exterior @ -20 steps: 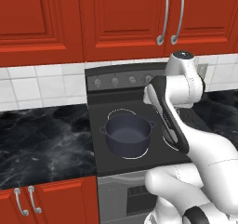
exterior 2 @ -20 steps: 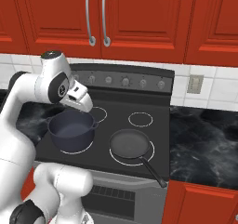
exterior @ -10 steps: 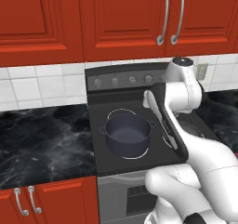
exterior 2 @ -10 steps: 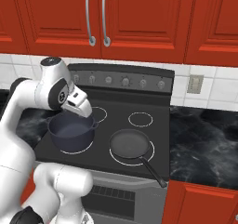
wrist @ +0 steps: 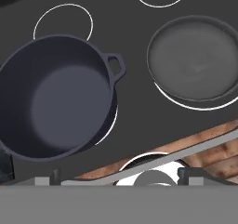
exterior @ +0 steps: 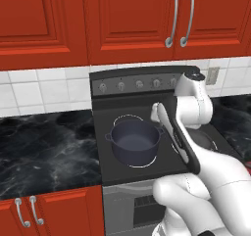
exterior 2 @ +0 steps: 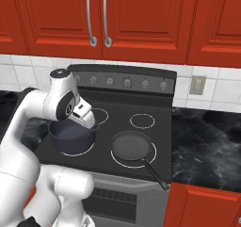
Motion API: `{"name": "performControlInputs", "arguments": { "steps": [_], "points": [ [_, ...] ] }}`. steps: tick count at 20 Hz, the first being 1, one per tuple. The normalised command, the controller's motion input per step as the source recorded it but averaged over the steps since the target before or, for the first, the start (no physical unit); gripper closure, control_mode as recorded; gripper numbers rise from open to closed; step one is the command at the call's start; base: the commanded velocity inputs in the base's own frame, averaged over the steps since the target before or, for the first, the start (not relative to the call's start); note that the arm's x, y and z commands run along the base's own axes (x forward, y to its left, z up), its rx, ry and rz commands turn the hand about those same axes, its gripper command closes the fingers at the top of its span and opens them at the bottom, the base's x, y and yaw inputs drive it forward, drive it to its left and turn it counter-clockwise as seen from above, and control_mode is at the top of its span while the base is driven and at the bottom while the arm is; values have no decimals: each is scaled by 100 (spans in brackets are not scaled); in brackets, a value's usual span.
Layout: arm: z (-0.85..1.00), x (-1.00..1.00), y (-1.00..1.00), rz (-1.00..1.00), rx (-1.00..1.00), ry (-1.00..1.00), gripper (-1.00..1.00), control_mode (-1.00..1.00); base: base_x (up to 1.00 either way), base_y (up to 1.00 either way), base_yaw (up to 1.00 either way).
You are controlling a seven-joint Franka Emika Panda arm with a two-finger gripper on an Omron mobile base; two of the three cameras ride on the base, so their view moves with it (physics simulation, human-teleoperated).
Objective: Move the pot and pan from the stove into the sink.
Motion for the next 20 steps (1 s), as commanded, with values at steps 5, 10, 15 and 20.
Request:
{"name": "performControlInputs", "arguments": {
  "steps": [5, 10, 15, 20],
  "points": [
    [-35, 6, 0, -2, 3, 2, -100, -100, 0, 0, 0],
    [-33, 15, 2, -3, 3, 1, -100, -100, 0, 0, 0],
    [-29, 25, 11, -5, 1, 0, -100, -100, 0, 0, 0],
    [-26, 26, 14, -5, 0, 0, -100, -100, 0, 0, 0]
  ]
}}
